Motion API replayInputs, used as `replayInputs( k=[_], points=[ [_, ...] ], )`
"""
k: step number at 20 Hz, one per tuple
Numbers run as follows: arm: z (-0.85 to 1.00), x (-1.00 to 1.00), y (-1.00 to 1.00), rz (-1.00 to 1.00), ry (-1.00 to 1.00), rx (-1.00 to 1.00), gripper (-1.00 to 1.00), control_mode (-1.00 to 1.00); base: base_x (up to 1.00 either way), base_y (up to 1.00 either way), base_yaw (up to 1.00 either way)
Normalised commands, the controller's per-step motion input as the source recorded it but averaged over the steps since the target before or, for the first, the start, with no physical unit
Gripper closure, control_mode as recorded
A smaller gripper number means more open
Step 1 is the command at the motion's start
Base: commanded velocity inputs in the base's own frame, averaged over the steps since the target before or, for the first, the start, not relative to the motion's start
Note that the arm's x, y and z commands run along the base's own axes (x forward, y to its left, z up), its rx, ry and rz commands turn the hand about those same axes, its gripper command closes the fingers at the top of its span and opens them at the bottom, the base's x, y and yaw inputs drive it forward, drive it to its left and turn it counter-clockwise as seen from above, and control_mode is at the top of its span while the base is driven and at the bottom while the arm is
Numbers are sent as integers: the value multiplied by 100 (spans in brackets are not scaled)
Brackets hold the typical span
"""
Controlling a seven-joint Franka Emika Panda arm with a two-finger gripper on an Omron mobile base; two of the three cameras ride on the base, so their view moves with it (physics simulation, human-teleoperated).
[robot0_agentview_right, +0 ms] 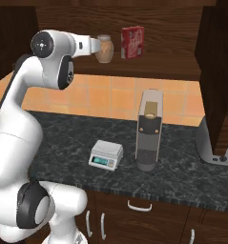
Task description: Pick the honey bottle and place it on the digital scale for weighing, and close the cabinet.
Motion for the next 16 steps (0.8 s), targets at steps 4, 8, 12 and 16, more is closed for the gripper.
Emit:
replayInputs(
  k=[4, 8, 12, 16],
  points=[
    [0, 43, 0, 0, 5, 0, -100, -100, 0, 0, 0],
    [0, 46, -4, 0, 2, 0, -100, -100, 0, 0, 0],
    [0, 33, -19, 0, 0, 1, -100, -100, 0, 0, 0],
    [0, 41, -2, 0, 0, 0, -100, -100, 0, 0, 0]
  ],
)
